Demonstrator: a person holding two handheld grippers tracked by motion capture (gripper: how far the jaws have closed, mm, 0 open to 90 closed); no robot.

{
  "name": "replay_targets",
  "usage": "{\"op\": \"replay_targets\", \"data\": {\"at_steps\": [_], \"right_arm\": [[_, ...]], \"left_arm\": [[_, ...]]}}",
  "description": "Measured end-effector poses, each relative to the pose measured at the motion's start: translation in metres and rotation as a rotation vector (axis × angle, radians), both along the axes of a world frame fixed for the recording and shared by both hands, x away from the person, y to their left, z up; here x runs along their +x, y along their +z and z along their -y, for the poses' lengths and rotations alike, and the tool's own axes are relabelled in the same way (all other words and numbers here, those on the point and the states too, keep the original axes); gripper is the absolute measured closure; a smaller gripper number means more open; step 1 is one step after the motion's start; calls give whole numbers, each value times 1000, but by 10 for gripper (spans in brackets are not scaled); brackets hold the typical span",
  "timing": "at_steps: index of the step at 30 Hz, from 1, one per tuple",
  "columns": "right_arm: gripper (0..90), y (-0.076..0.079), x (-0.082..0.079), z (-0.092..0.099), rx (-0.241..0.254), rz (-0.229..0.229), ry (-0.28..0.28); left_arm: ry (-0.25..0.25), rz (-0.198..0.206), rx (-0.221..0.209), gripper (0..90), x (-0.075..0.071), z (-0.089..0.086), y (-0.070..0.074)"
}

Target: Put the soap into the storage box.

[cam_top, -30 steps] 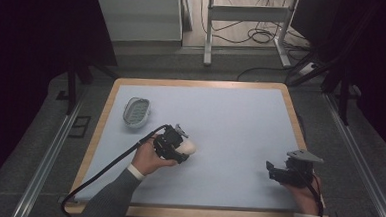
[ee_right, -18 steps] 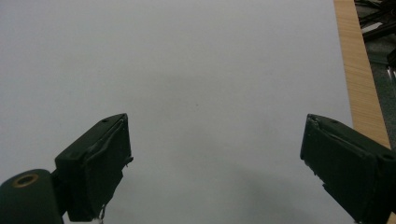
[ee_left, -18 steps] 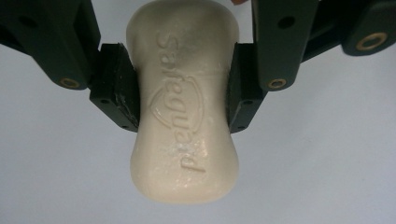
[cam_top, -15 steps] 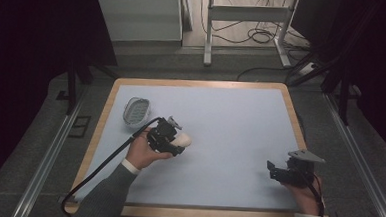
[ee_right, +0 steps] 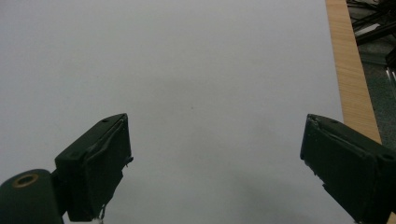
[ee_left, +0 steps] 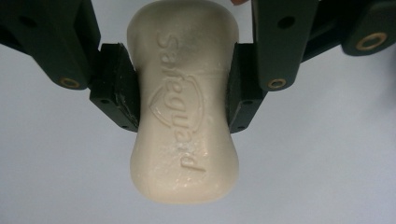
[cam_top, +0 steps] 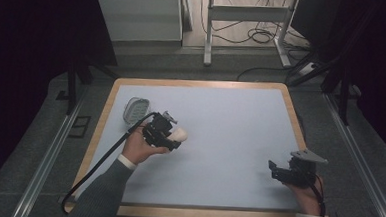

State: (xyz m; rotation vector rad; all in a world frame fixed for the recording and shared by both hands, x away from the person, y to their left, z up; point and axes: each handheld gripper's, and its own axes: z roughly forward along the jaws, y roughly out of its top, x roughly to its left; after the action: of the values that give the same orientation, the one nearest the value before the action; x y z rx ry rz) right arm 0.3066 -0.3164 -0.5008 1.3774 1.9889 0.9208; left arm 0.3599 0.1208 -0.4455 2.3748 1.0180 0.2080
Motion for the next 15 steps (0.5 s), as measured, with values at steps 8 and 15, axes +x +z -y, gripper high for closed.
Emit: {"op": "replay_targets", "data": {"at_steps": [8, 15], "right_arm": [[86, -1, 1, -1, -1, -3, -2], [86, 0, 0, 0, 1, -1, -1]], "left_arm": [[13, 8, -2, 495, 4, -7, 4], [31, 22, -3, 498, 7, -12, 8]]}}
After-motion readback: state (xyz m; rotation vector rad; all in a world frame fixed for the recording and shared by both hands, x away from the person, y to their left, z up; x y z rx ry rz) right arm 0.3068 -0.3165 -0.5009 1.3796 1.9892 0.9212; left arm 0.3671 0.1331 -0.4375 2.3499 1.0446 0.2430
